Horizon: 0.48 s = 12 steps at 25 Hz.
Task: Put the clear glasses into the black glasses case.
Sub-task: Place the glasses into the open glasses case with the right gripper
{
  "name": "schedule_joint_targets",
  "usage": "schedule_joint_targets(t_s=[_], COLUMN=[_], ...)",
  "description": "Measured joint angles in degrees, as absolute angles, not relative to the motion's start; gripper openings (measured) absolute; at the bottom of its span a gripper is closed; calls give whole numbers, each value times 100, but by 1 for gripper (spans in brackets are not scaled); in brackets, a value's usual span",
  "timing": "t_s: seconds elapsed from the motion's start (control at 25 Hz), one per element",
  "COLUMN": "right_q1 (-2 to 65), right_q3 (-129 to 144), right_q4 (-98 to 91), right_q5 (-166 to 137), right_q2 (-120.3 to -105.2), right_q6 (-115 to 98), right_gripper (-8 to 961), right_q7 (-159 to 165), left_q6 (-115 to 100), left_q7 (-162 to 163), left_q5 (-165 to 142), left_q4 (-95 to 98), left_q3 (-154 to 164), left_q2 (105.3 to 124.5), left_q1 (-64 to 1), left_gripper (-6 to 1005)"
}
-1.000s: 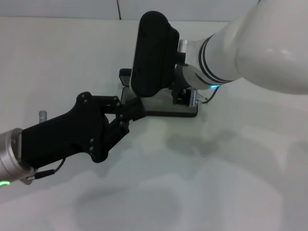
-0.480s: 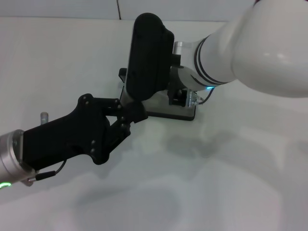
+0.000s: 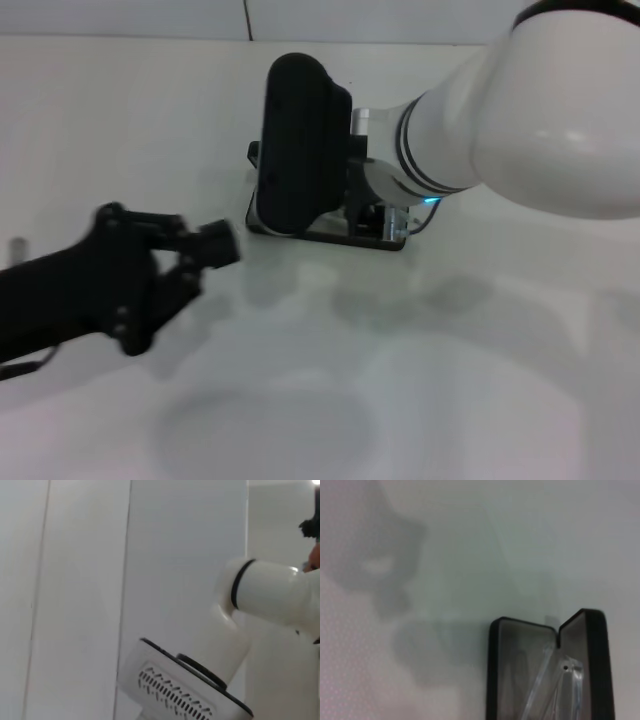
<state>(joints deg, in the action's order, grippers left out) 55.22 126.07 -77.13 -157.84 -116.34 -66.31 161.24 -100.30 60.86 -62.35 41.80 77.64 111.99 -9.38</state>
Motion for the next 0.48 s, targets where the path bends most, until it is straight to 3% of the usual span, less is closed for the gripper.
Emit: schedule_joint_targets(t_s=[0.48], right_q1=[5522], right_q3=[12580], right_q4=[-7668], right_q5=[-15808], right_q2=[-11625], right_q6=[-6502], right_gripper=[59], right_q7=[16121], left_q6=[-10230], left_q7=[6447], left_q5=[-7297], left_q4=[4698], left_q3=[6770], left_q2=[11302], left_q1=[-699], left_gripper=[85])
